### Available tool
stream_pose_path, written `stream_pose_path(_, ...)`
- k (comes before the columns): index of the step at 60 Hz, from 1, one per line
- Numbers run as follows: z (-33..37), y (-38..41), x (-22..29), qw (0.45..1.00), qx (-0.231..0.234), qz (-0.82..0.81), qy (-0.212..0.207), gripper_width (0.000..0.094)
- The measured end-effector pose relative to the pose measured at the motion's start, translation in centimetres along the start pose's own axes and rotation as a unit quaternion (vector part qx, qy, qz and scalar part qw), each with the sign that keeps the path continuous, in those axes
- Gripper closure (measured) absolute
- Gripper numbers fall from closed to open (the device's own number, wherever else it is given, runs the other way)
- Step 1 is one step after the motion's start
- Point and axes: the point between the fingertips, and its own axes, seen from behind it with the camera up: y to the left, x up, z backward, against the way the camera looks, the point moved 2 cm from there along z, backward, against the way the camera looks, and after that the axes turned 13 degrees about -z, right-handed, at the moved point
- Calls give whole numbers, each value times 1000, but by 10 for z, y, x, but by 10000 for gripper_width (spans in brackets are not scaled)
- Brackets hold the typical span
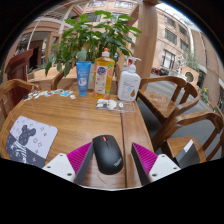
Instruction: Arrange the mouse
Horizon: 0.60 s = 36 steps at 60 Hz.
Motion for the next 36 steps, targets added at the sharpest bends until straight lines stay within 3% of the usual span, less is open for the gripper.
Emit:
stream_pose_path(10,-14,15,3,999,34,-35,23,384)
stream_pose_path(30,-12,20,0,998,13,-39,44,578)
stream_pose_path(36,-7,17,-1,997,-1,-58,46,592)
